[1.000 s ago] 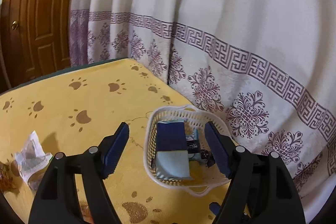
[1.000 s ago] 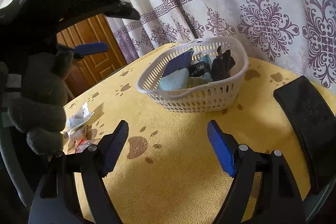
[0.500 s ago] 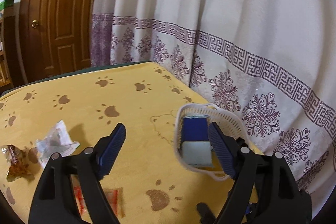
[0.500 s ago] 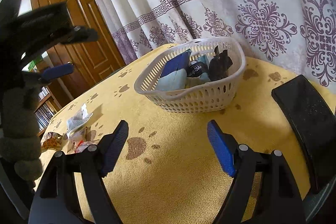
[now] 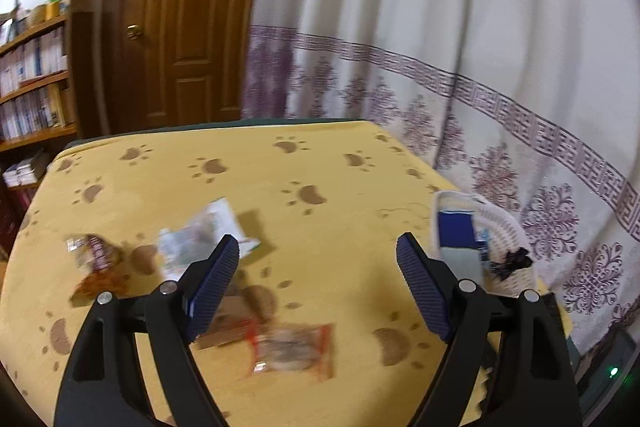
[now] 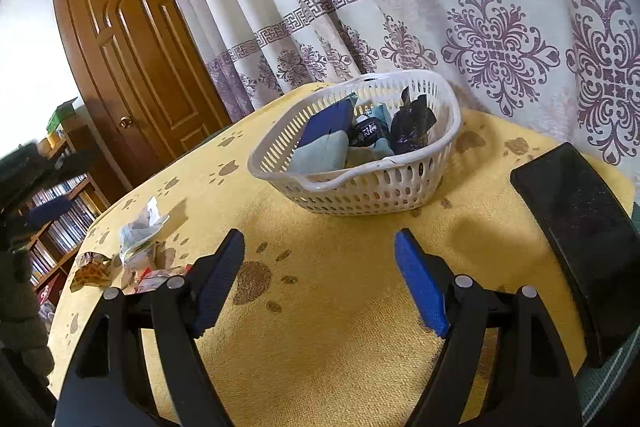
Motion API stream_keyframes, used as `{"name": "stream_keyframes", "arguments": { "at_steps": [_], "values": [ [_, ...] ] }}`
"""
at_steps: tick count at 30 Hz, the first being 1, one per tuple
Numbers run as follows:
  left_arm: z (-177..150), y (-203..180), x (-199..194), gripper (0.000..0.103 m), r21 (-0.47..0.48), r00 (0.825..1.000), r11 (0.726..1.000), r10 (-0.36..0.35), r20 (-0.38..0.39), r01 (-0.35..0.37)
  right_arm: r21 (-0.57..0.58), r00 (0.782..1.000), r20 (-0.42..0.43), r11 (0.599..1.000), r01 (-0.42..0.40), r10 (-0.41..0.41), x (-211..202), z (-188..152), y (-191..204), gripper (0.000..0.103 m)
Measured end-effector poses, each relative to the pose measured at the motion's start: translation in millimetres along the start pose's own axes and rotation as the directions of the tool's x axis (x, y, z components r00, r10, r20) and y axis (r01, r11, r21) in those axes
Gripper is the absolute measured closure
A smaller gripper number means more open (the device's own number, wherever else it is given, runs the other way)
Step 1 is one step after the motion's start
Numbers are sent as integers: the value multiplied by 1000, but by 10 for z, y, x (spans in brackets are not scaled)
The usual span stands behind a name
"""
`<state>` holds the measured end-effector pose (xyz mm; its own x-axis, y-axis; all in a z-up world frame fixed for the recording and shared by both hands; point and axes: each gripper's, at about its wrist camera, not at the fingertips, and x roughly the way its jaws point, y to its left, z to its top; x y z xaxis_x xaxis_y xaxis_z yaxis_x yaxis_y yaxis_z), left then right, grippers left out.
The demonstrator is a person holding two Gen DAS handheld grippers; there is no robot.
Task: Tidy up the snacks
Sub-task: 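Move both grippers back over the remaining snacks on the table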
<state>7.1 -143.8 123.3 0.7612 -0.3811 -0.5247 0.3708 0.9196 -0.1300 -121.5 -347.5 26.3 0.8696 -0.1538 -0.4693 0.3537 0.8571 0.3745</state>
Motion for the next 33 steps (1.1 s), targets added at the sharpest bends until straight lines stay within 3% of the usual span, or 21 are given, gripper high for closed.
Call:
{"name": "stream_keyframes", "arguments": {
  "at_steps": [8, 15, 22, 26, 29, 33],
  "values": [
    [-157, 521, -184, 22, -71, 989, 987, 149, 20, -147, -13, 999, -4, 999, 33, -33, 16, 7, 27, 24],
    [-421, 894, -388, 22, -147, 950, 943, 309, 48, -299, -64, 996, -41, 995, 77, -80, 100, 2, 128, 24],
    [-705, 1112, -481, 22, -220, 926, 905, 377, 20, -364, -116, 981, -38, 976, 182, -188, 139, -10, 215, 24],
    [-849, 1156, -535, 22, -227, 920, 896, 392, 1, -382, -155, 963, 6, 951, 268, -271, 108, -24, 305, 24],
    [-966, 1190, -594, 22, -237, 925, 898, 379, -11, -371, -221, 943, 64, 916, 333, -328, 77, -59, 473, 24],
    [-1155, 1312, -660, 22, -275, 913, 874, 404, -44, -400, -235, 949, 65, 919, 316, -309, 21, -135, 687, 24]
  ]
}}
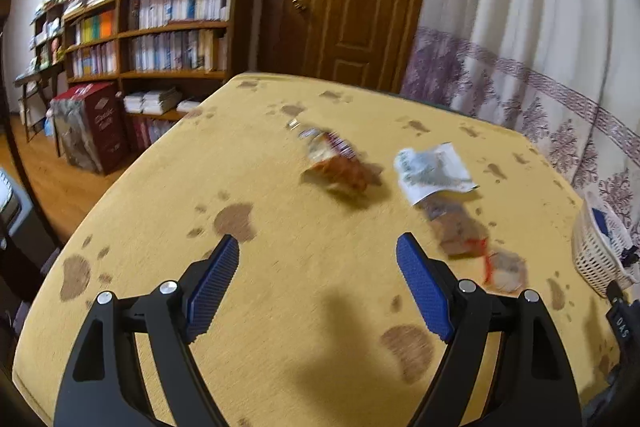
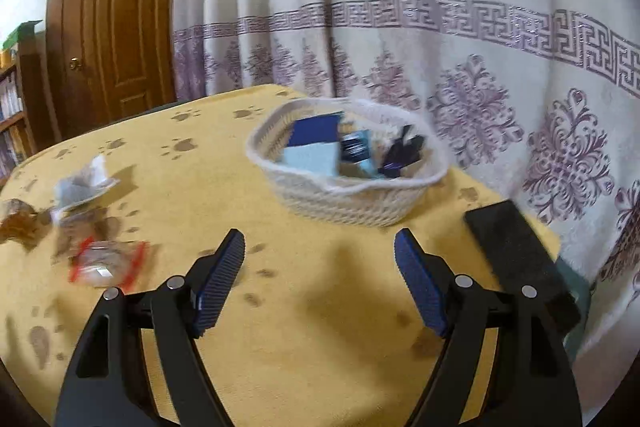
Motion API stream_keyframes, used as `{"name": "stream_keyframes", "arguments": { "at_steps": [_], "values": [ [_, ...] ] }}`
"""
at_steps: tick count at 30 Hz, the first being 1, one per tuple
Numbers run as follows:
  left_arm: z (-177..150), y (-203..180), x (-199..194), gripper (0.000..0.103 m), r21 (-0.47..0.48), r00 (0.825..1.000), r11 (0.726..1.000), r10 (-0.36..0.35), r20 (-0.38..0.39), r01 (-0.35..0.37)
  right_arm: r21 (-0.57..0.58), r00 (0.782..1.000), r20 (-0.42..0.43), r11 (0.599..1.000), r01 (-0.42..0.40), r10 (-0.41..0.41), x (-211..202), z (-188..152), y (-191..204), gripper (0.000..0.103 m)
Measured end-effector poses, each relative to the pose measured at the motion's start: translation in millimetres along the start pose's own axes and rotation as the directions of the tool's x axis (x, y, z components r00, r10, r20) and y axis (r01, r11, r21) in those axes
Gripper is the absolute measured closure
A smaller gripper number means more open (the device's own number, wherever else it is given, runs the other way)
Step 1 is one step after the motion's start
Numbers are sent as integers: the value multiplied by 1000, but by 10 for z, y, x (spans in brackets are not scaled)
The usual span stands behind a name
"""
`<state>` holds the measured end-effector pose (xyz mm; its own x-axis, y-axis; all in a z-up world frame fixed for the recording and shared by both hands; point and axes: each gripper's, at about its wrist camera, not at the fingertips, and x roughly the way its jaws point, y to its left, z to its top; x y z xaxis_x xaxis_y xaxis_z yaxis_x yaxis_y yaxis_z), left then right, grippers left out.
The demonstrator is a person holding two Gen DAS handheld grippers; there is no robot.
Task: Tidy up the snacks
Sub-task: 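Move both grippers back over the remaining snacks on the table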
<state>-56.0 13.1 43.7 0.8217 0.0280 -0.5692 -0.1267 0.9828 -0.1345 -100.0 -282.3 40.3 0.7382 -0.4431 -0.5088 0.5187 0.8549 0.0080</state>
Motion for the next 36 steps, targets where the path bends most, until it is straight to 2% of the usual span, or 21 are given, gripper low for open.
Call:
{"name": "stream_keyframes", "arguments": {
  "at_steps": [5, 8, 17, 22, 28, 32, 36],
  "values": [
    [-63, 145, 80, 22, -45, 999, 998, 33, -37, -35, -53, 997, -5, 996, -75, 75, -177, -29, 391, 24],
    [-48, 203, 74, 22, -62, 999, 997, 35, -32, -37, -76, 994, -9, 991, -112, 111, -246, -34, 558, 24],
    [17, 328, 71, 22, -108, 999, 994, 24, -42, -29, -75, 980, -59, 978, -194, 190, -269, -64, 642, 24],
    [78, 417, 160, 22, -141, 996, 990, 2, -84, -13, -90, 955, -76, 952, -294, 288, -264, -36, 738, 24],
    [198, 551, 338, 22, -176, 990, 984, -24, -141, -2, -97, 909, -120, 906, -411, 400, -167, -38, 907, 24],
    [340, 608, 477, 19, -216, 984, 976, -40, -172, 2, -70, 878, -134, 880, -470, 459, -103, -29, 952, 24],
    [465, 536, 606, 19, -227, 976, 974, -51, -210, 2, -41, 864, -132, 868, -495, 487, -20, -53, 902, 24]
  ]
}}
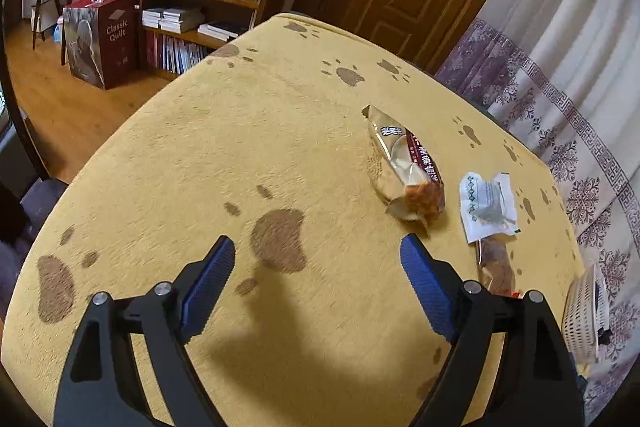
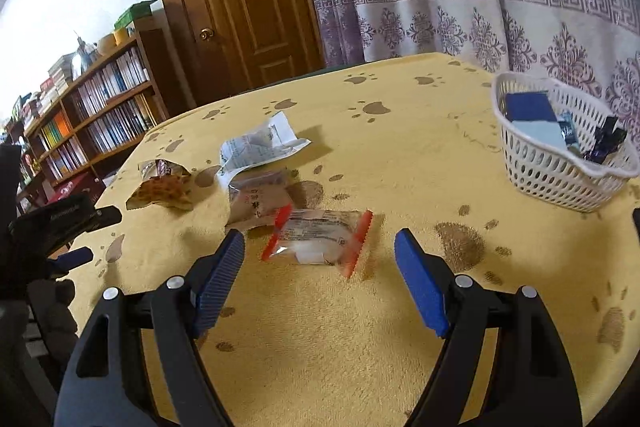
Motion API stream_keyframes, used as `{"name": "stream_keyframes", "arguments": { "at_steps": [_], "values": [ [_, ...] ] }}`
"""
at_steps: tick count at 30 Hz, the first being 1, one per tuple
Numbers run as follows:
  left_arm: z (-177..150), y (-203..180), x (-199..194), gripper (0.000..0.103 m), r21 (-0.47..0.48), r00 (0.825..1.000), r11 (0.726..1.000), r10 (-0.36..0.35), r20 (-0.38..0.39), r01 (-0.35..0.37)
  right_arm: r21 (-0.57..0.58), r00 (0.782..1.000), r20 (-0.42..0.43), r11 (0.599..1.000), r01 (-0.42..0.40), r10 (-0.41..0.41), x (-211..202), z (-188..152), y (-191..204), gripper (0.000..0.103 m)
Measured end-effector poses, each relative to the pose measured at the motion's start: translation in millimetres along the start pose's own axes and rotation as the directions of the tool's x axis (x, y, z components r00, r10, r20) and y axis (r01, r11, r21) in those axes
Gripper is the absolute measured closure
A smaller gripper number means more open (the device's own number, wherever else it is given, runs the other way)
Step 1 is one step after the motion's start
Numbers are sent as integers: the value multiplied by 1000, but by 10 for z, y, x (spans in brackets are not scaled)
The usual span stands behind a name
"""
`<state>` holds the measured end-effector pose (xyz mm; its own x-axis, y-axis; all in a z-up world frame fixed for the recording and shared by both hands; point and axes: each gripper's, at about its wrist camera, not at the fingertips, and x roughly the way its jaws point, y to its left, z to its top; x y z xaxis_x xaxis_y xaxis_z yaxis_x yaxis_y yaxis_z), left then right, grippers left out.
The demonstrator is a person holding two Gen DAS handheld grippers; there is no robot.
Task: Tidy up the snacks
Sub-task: 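Move both grippers back over the remaining snacks on the table, then grasp the cream-and-red biscuit bag with the left gripper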
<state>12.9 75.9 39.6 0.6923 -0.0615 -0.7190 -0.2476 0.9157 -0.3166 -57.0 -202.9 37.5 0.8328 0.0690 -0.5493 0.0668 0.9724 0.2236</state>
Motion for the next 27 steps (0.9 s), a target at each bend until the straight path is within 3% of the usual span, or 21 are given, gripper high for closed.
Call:
{"name": "stream_keyframes", "arguments": {
  "at_steps": [6, 15, 18, 27],
  "values": [
    [20, -212, -9, 18, 56, 1000, 998, 28, -5, -27, 120, 997, 1, 990, -79, 80, 14, -24, -248, 24],
    [48, -272, -411, 16, 17, 999, 999, 43, 32, -44, 130, 989, 35, 981, -146, 143, -81, -38, -279, 24],
    [104, -410, -417, 11, 22, 998, 999, 33, 57, -34, 152, 987, 31, 976, -158, 155, -80, -37, -320, 24],
    [444, -849, 494, 11, 171, 996, 981, 88, 13, -89, 149, 988, 30, 976, -157, 154, -88, -51, -308, 24]
  ]
}}
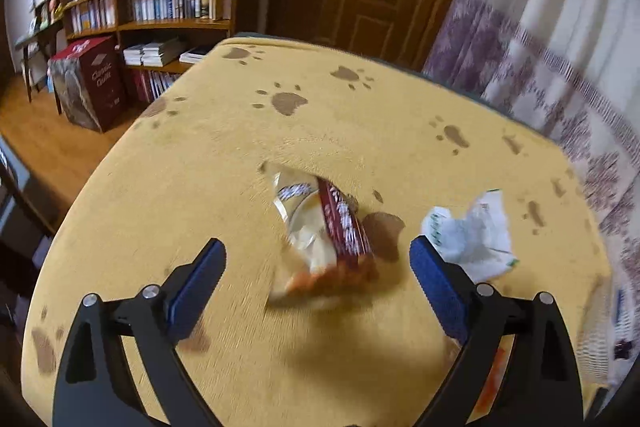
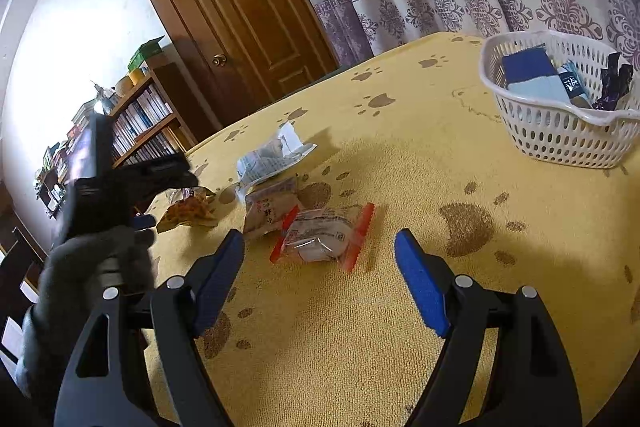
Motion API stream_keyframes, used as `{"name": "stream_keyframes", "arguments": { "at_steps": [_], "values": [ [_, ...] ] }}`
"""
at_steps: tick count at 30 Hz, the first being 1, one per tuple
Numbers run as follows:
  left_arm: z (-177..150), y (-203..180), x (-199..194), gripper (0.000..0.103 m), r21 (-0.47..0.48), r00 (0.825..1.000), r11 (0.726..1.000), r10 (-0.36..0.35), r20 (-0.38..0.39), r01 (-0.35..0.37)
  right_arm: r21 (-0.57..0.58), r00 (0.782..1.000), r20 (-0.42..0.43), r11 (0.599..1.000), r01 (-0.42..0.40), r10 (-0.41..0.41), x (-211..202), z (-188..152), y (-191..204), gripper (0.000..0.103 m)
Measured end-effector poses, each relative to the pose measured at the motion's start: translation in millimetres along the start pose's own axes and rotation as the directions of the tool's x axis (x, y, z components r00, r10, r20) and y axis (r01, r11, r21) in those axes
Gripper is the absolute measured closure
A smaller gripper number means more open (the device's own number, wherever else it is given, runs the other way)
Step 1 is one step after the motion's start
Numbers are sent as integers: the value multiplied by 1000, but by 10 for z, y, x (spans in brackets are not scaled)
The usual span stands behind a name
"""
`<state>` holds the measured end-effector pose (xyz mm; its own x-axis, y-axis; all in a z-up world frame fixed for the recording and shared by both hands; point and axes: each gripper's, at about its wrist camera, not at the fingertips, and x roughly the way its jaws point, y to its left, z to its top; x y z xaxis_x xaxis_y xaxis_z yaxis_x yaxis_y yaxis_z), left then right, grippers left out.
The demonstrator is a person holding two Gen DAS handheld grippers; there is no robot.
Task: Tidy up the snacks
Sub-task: 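Grasp the cream-and-red biscuit bag with the left gripper, then grasp the translucent red-edged packet with the right gripper while the left holds the biscuit bag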
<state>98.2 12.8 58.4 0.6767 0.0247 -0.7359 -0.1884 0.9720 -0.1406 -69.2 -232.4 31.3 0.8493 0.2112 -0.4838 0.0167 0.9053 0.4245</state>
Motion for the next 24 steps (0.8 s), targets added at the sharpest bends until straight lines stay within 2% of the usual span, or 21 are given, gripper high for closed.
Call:
{"name": "stream_keyframes", "arguments": {
  "at_steps": [4, 6, 8, 9, 10, 11, 18, 24],
  "values": [
    [50, -41, 294, 11, 28, 1000, 999, 19, -15, -19, -6, 1000, -9, 1000, 7, -7, 29, -5, 13, 24],
    [56, -44, 388, 18, 39, 1000, 999, 16, -25, -15, -10, 1000, -11, 1000, 13, -13, 39, -8, 17, 24],
    [44, -33, 490, 34, 54, 999, 998, 17, -48, -15, -13, 1000, -11, 1000, 20, -20, 40, -18, 29, 24],
    [32, -5, 544, 37, 47, 998, 999, -1, -65, 4, -13, 1000, -12, 1000, 24, -24, 46, -19, 29, 24],
    [18, 13, 539, 39, 42, 999, 999, -7, -54, 9, -13, 999, -14, 1000, 29, -29, 54, -20, 28, 24],
    [3, 26, 518, 46, 42, 999, 999, -10, -41, 12, -13, 999, -16, 999, 33, -33, 61, -21, 28, 24],
    [-78, 158, 398, 50, 12, 998, 998, -63, -6, 63, -33, 996, -47, 997, 68, -70, 149, -19, 54, 24],
    [-13, 308, 172, 50, -27, 995, 995, -90, 45, 92, -58, 987, -130, 995, 83, -90, 324, 18, 84, 24]
  ]
}}
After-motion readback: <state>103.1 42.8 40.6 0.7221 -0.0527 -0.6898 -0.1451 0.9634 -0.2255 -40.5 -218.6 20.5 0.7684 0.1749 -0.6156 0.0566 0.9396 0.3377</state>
